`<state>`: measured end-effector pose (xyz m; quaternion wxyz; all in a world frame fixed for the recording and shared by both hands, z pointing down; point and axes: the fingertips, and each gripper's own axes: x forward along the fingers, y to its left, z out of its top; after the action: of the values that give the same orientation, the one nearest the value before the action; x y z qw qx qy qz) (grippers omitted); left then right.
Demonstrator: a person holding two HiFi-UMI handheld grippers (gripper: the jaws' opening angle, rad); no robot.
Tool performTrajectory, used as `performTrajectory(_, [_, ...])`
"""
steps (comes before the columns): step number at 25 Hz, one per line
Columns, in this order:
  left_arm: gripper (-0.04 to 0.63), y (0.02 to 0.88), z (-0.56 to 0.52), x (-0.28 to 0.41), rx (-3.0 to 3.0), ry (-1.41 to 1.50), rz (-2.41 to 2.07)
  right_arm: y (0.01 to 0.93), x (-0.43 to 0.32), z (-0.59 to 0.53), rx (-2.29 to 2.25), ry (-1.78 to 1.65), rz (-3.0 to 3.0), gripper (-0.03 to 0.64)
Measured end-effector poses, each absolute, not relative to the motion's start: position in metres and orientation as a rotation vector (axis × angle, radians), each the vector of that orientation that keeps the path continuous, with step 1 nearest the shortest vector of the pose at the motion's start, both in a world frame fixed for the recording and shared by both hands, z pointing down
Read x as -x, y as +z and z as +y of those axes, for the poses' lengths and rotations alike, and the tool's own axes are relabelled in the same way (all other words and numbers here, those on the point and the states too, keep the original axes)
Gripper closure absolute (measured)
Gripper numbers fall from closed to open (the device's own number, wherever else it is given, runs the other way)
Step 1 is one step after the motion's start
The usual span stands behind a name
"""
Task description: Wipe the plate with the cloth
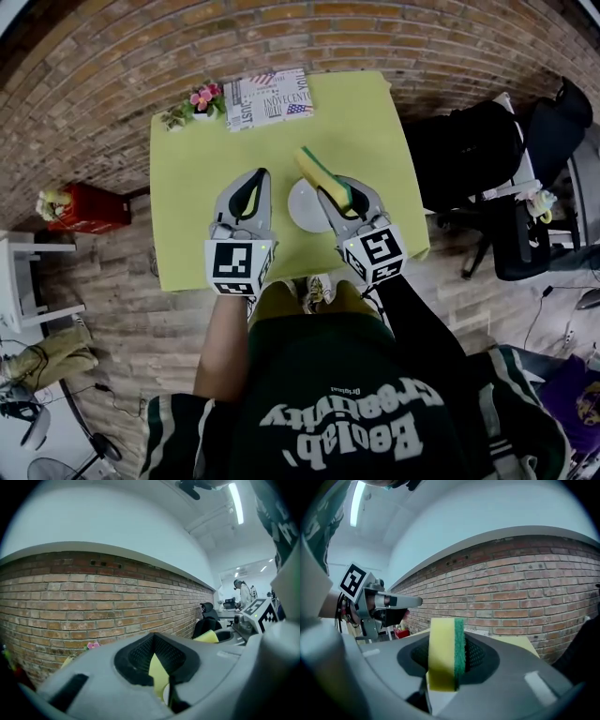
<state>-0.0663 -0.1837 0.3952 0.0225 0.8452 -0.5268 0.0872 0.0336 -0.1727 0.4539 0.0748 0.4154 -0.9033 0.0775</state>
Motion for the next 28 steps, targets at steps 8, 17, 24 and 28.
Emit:
performTrajectory(8, [0.594,0.402,-0.181,0.061,-2.595,0.289,-1.653,0.475,-0.016,-0.166,-1.089,0.29,-2.786,0.489])
performTrajectory(17, [0.594,0.413,-0.183,0.068,-2.588,0.295,-1.639,0.501,-0.001,-0.173,-1.044,0.314,-2.772,0.491])
performTrajectory(24, [0.592,0.429,-0.187,0.071,-2.571,0.34,-1.613,0.531,0.0,-0.182,-1.067,0.391,-2.7,0.489])
performTrajectory(28, [0.592,0.431,-0.192,0.071,-2.568,0.342,-1.606,0.558,-0.007,-0.181,-1.046,0.403,-2.614,0.483])
